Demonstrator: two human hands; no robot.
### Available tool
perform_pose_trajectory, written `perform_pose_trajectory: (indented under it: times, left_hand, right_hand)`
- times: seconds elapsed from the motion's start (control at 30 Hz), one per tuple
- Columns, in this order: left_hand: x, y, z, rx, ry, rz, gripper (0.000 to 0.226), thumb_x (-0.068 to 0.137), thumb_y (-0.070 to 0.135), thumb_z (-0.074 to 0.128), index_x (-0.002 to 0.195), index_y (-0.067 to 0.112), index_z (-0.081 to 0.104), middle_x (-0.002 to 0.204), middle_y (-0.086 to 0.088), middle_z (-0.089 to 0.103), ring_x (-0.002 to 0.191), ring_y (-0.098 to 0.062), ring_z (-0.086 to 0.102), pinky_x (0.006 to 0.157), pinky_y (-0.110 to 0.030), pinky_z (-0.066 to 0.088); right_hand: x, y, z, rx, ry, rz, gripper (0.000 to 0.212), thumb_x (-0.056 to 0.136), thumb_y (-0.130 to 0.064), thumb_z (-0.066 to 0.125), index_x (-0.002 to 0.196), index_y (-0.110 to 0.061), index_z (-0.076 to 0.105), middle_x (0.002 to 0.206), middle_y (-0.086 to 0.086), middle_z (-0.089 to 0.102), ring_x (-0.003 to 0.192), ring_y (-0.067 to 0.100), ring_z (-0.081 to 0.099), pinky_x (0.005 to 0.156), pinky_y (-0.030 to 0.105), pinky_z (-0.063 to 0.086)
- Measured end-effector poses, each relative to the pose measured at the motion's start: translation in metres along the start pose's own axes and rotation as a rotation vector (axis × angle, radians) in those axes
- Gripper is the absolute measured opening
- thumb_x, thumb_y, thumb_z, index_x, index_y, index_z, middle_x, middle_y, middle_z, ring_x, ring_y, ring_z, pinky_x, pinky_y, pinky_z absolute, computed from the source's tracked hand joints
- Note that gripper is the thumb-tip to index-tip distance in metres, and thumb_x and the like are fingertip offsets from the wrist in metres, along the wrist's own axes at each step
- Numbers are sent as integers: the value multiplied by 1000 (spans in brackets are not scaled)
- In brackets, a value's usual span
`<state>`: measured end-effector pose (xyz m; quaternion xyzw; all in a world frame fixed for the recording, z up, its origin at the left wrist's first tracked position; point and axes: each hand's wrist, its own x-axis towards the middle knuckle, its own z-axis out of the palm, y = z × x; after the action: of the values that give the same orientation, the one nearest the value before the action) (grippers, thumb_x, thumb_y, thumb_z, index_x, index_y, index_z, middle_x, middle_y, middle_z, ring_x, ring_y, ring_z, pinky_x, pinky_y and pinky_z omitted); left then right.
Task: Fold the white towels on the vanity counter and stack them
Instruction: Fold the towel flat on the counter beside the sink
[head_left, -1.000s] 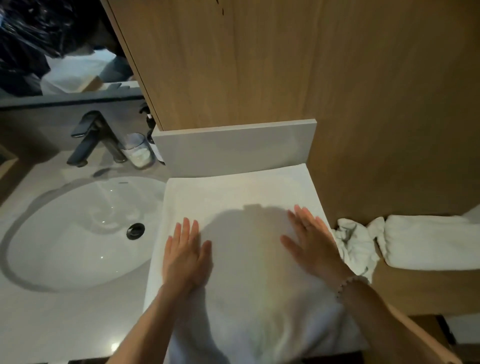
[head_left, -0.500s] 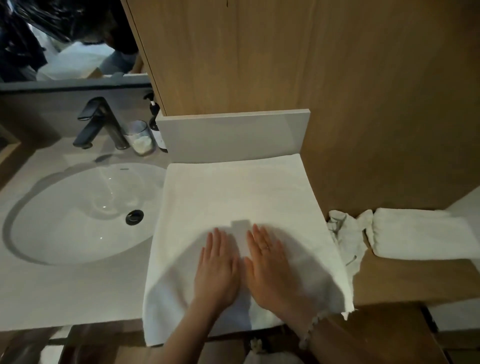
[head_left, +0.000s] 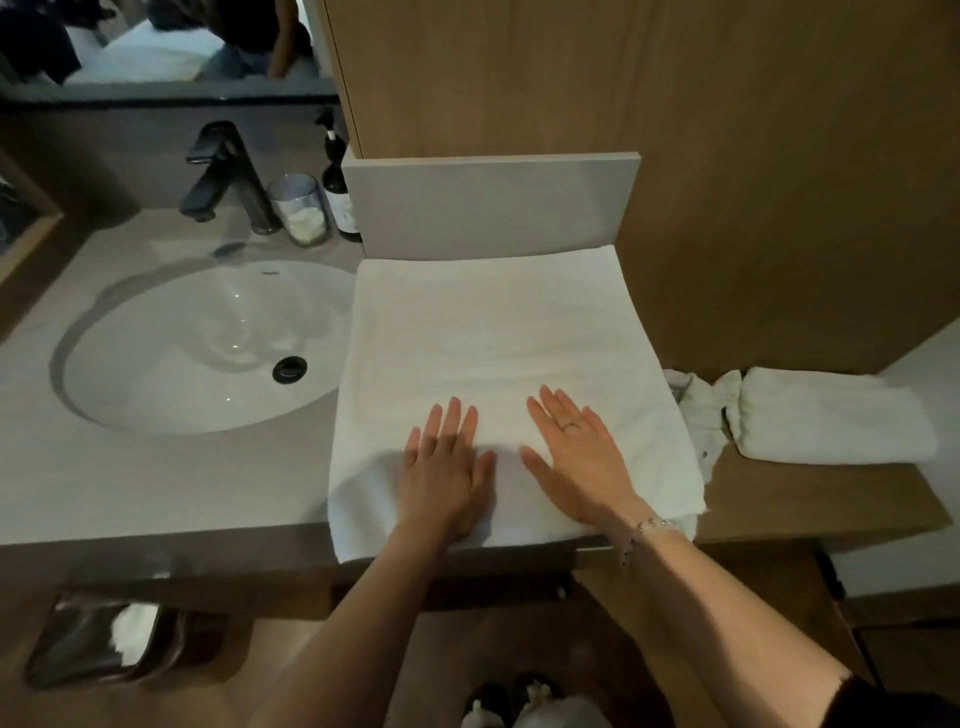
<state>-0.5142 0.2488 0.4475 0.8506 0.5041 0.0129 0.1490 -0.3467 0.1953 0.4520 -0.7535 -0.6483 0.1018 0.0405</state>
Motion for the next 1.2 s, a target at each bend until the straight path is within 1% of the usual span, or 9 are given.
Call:
perform_pose_trajectory:
  times: [0.17, 0.27, 0.53, 0.67, 0.77, 0.83, 0.97, 1.07, 1.2]
  left_hand:
    - [-7, -27, -7, 6, 66, -101, 69, 88, 53, 5, 151, 24, 6, 158, 5, -5, 146, -16, -7, 117, -35, -4]
    - [-12, -40, -14, -28, 10, -191, 57, 99, 41, 17, 150, 25, -1, 157, 7, -13, 145, -12, -13, 117, -33, -7]
    - [-14, -47, -17, 18, 2, -177, 57, 100, 43, 16, 151, 23, -1, 157, 4, -12, 145, -16, -13, 117, -34, -7]
    - [-17, -37, -26, 3, -75, -185, 62, 99, 48, 14, 151, 18, -2, 158, -1, -12, 145, -18, -13, 118, -39, -4]
    - [-23, -6, -24, 11, -40, -74, 76, 91, 62, 13, 151, 15, 11, 159, -2, 2, 146, -19, -2, 117, -37, 1]
    - [-29, 26, -19, -7, -51, 94, 84, 82, 68, 15, 149, 18, 18, 158, -1, 13, 146, -18, 7, 116, -31, 4]
    - [-39, 93, -5, 18, 21, 466, 57, 90, 47, 47, 139, 18, 44, 146, -3, 42, 137, -21, 35, 113, -28, 21]
    - [-37, 125, 2, 46, -125, 471, 57, 91, 37, 52, 142, 19, 35, 149, -3, 34, 136, -20, 30, 111, -32, 22]
    - [-31, 136, 6, 39, -99, 412, 47, 94, 23, 50, 139, 20, 39, 141, -3, 44, 128, -21, 39, 104, -31, 30]
  right_hand:
    - [-10, 39, -11, 24, -53, 80, 63, 98, -52, 16, 151, -23, 0, 158, -5, -8, 144, 10, -12, 115, 28, -10]
    - [-15, 48, -12, -29, -55, 74, 65, 96, -56, 11, 151, -23, -1, 158, -4, -8, 145, 11, -11, 116, 30, -8]
    - [-17, 68, -17, -52, -92, 201, 65, 96, -55, 11, 150, -25, -6, 157, -6, -15, 144, 13, -16, 114, 37, -11]
    - [-25, 74, -24, 374, 74, 233, 60, 100, -44, 25, 151, -20, 7, 159, -4, 2, 146, 13, -1, 116, 34, 0]
    - [-41, 79, -28, 737, 312, 516, 54, 100, -31, 36, 149, -15, 21, 155, 6, 22, 142, 24, 19, 114, 37, 18]
    - [-54, 78, -25, 814, 345, 632, 50, 99, -27, 39, 145, -10, 28, 150, 11, 32, 138, 27, 29, 111, 37, 25]
    - [-73, 76, -21, 988, 295, 650, 36, 98, -21, 45, 131, -9, 48, 128, 9, 54, 109, 19, 49, 88, 26, 36]
    - [-81, 81, -22, 1021, 314, 716, 34, 93, -18, 54, 125, -8, 53, 120, 9, 58, 105, 21, 52, 85, 27, 39]
    - [-86, 89, -27, 1163, 282, 746, 31, 89, -12, 60, 119, -6, 57, 102, 6, 63, 89, 18, 57, 79, 26, 46]
